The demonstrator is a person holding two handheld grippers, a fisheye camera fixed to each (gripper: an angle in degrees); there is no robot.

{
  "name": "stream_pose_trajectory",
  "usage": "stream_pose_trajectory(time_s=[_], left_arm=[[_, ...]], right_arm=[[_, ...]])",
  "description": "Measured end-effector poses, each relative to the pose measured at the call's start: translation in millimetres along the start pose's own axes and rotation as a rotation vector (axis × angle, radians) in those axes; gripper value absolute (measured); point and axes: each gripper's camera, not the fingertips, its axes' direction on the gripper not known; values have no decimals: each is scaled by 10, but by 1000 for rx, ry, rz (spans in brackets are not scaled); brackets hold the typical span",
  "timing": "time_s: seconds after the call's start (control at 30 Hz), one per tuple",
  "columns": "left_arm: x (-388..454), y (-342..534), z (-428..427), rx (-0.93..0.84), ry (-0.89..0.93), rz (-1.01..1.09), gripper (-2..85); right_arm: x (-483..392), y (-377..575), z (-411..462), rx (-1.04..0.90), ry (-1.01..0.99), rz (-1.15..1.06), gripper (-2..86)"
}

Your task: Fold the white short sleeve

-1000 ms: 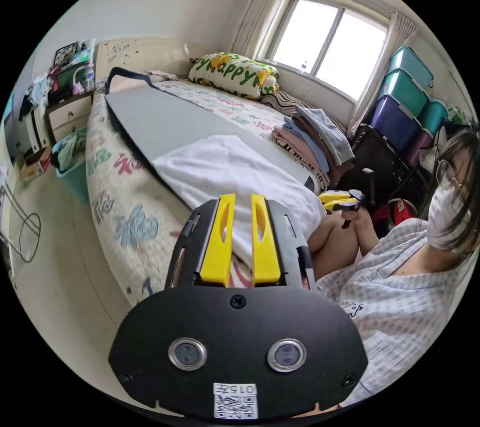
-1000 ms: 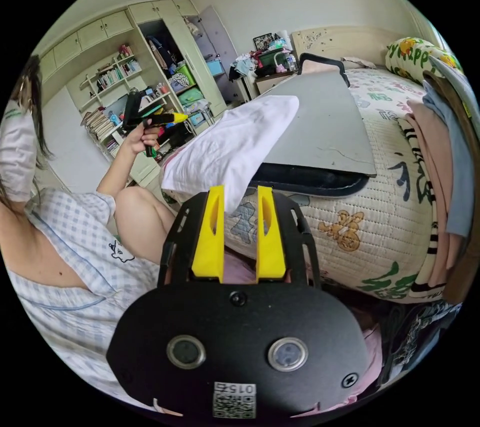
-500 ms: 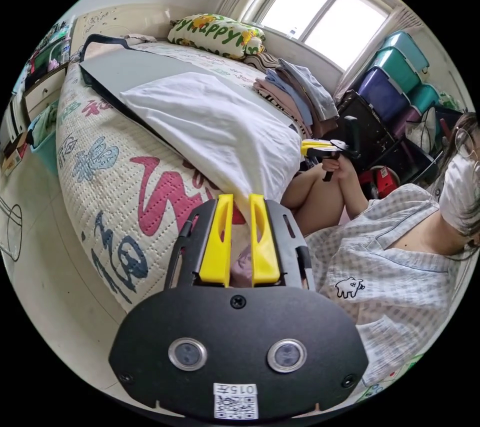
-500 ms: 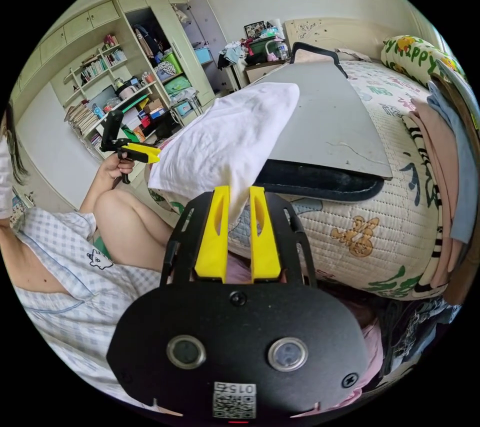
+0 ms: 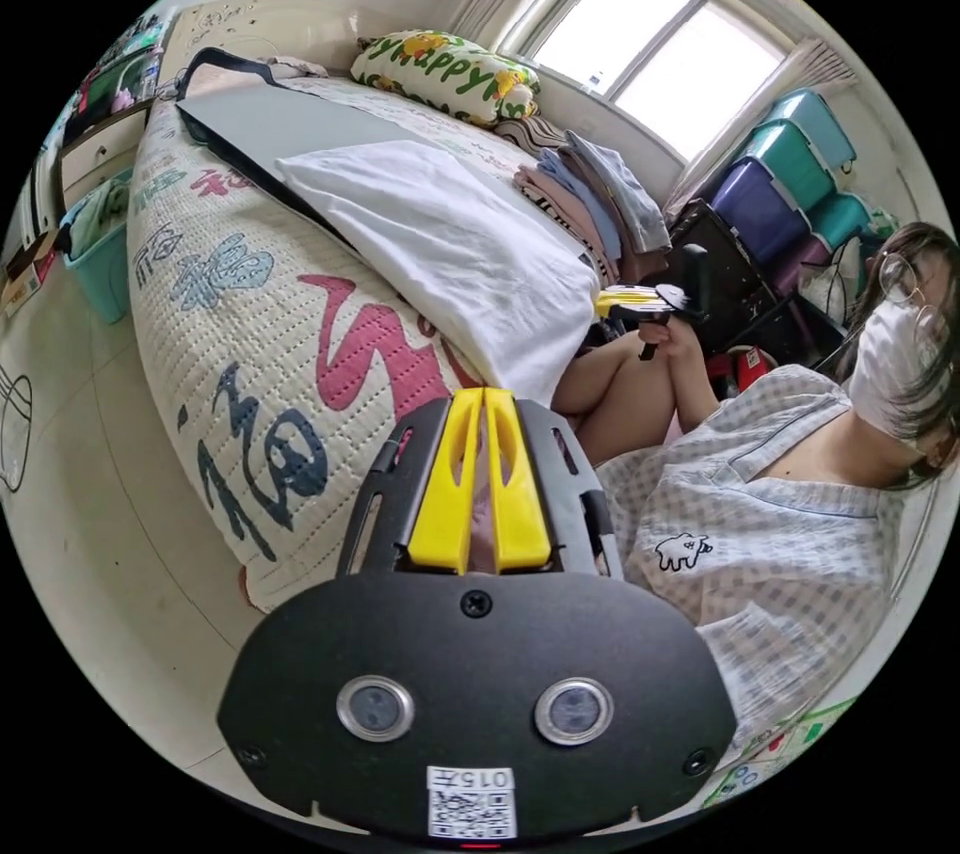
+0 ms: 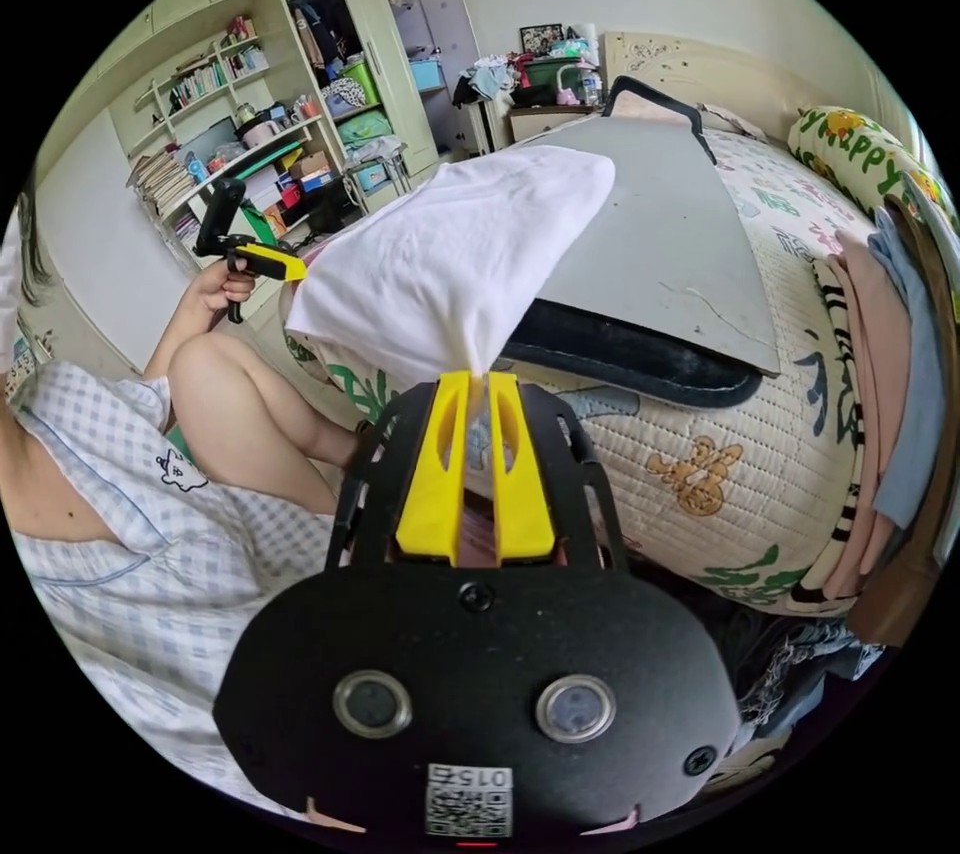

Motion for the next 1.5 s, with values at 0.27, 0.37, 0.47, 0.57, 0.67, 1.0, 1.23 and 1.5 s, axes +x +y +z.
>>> stream_pose_trajectory(time_s=[0.27,0.37,0.47,0.57,0.67,1.0,1.23,1.5], left_arm=[[-411,-9,-491,224,26,-44,58],[-805,-167,-669,326,55,-120,70],[-1335,-377,-645,345,13,-240,92],[-1914,-585,-468,348,130,-354,106],[-2365,-780,-309,329,254,-416,115],[-3009,-1171,73,219,325,-444,118],[-3200,-1103,194,187,335,-446,73],[-2778,-887,-33,251,275,-234,7]], right_arm=[[314,-325,-678,162,-11,52,77],[551,-670,-930,235,-180,-18,77],[922,-1161,-863,196,-168,27,83],[1356,-1648,-598,141,-236,121,96],[1765,-2048,-288,94,-398,262,111],[2063,-2915,116,-94,-419,291,127],[1961,-3209,141,-141,-463,220,81],[1711,-3021,-581,29,-480,167,47]])
